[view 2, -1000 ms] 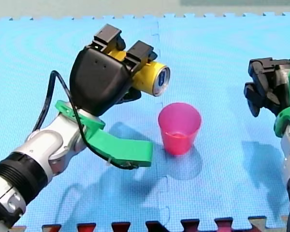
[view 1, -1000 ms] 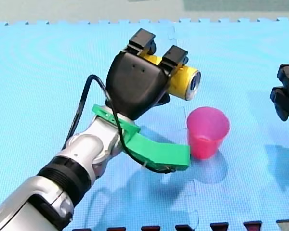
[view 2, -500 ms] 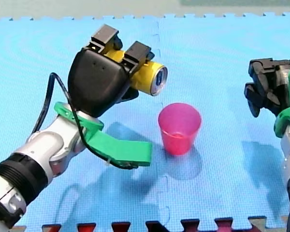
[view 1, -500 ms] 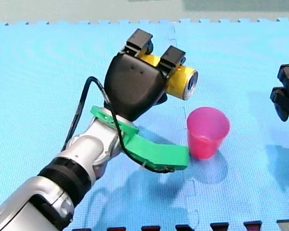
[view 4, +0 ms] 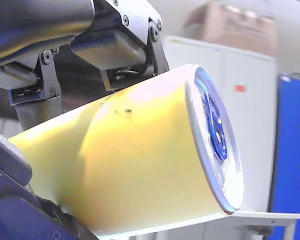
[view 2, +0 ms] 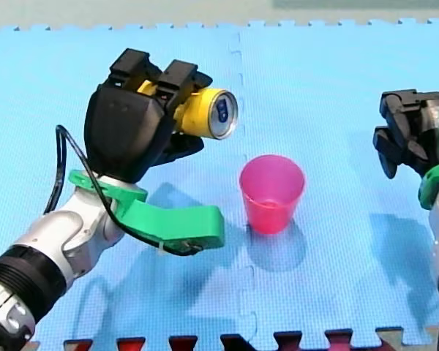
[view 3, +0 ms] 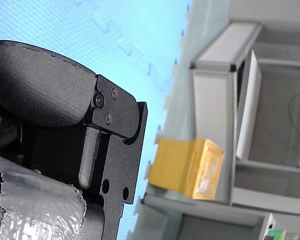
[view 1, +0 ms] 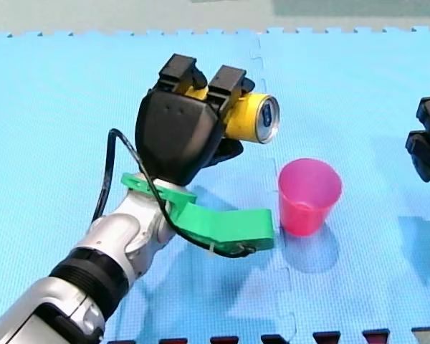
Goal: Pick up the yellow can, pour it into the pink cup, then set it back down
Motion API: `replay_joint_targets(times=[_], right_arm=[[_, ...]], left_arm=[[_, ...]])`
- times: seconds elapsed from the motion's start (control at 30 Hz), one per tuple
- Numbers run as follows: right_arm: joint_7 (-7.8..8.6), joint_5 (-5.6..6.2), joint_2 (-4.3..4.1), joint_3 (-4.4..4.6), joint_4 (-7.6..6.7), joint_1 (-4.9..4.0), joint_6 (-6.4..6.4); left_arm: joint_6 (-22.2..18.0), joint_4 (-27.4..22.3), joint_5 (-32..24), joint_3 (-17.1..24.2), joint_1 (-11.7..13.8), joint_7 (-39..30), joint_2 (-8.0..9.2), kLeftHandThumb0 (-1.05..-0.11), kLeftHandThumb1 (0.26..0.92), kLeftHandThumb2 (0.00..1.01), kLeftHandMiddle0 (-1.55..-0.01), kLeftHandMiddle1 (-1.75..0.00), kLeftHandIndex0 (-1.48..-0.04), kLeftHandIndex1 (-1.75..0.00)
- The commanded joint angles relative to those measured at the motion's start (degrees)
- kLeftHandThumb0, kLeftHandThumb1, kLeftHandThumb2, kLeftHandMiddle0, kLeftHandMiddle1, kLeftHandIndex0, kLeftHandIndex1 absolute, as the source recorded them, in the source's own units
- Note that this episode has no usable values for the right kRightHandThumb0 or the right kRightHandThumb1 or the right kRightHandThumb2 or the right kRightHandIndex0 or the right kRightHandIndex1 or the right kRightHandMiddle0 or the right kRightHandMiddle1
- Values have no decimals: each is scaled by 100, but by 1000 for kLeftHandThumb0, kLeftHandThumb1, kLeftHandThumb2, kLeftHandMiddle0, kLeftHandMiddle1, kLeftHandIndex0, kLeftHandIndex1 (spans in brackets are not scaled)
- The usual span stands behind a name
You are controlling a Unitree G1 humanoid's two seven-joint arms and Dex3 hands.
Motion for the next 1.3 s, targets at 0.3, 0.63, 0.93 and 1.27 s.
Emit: replay_joint_targets(times=[0.3, 0.63, 0.93, 1.27], right_arm=[[33, -5, -70, -11, 13, 2, -49], [4, -43, -84, 14, 21, -14, -36], [-30, -54, -86, 32, 30, -40, -7], [-54, -73, -88, 52, 32, -55, 10]], left_arm=[[-772, 207, -600, 446, 139, -31, -124, -454, 856, 0, -938, -1077, -1212, -24], [-1239, 96, -1086, 790, 302, -638, -134, -435, 814, 0, -1137, -549, -1235, -1], [-1636, -127, -1705, 1238, 535, -1490, -178, -445, 787, 0, -1290, -303, -1243, -5], [-1681, -564, -2324, 1680, 990, -2341, -287, -454, 784, 0, -1281, -274, -1246, -2]])
